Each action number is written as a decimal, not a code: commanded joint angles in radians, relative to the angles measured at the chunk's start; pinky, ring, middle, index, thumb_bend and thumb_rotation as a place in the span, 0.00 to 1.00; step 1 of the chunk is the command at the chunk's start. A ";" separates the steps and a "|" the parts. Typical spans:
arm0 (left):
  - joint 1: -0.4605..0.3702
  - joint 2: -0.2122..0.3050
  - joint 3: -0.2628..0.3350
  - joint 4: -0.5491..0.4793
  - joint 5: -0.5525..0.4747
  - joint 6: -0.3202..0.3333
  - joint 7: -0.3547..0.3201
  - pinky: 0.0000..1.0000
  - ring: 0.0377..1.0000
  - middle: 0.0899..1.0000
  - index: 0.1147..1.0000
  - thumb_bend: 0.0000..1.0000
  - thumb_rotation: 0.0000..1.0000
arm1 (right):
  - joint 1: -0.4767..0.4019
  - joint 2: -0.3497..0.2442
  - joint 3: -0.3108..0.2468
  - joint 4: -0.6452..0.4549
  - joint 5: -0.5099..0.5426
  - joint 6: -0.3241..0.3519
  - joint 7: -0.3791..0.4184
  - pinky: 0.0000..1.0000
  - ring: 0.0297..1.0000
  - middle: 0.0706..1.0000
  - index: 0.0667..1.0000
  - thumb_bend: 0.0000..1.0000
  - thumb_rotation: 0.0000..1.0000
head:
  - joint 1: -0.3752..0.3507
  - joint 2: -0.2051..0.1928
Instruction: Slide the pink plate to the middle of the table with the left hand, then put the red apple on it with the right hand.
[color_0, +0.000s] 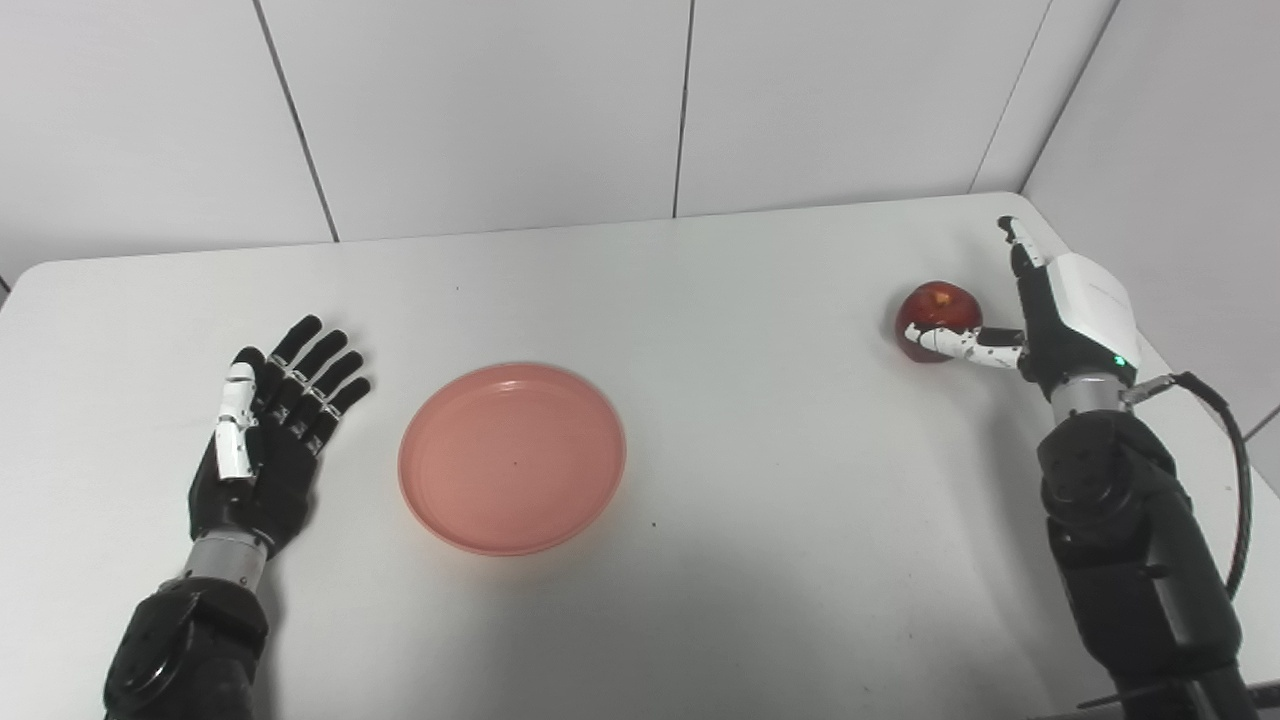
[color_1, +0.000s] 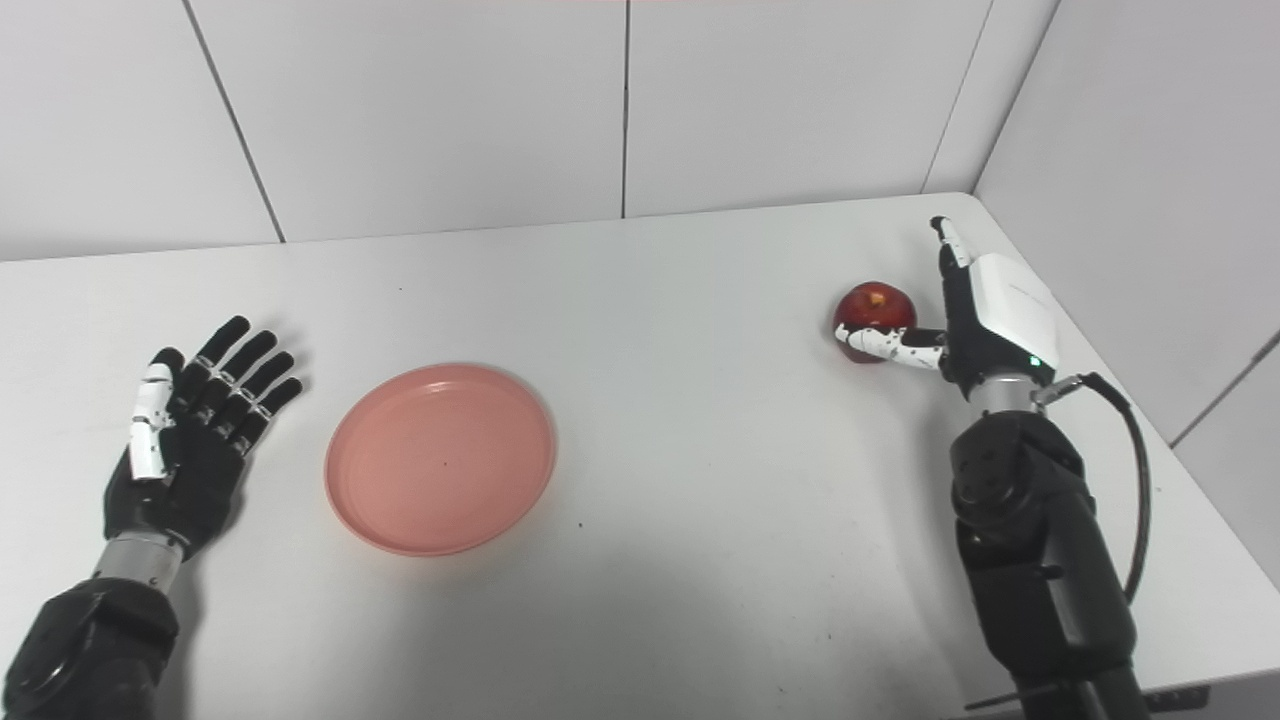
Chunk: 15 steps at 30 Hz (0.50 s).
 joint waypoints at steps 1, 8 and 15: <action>-0.029 0.013 0.000 -0.019 -0.013 -0.030 -0.008 0.82 0.82 0.81 0.79 0.38 1.00 | -0.048 -0.030 0.001 0.013 -0.002 -0.001 -0.027 0.72 0.84 0.90 0.93 1.00 0.48 | 0.001 0.001; -0.026 0.013 -0.001 -0.026 -0.012 -0.026 -0.006 0.83 0.83 0.82 0.80 0.37 1.00 | -0.071 -0.023 0.025 0.053 -0.001 0.006 -0.032 0.72 0.83 0.89 0.92 1.00 0.51 | 0.002 0.003; -0.024 0.018 -0.004 -0.020 -0.018 -0.038 -0.023 0.83 0.83 0.83 0.80 0.37 1.00 | -0.099 -0.025 0.048 0.097 0.009 0.004 -0.036 0.71 0.83 0.88 0.91 1.00 0.51 | 0.001 0.003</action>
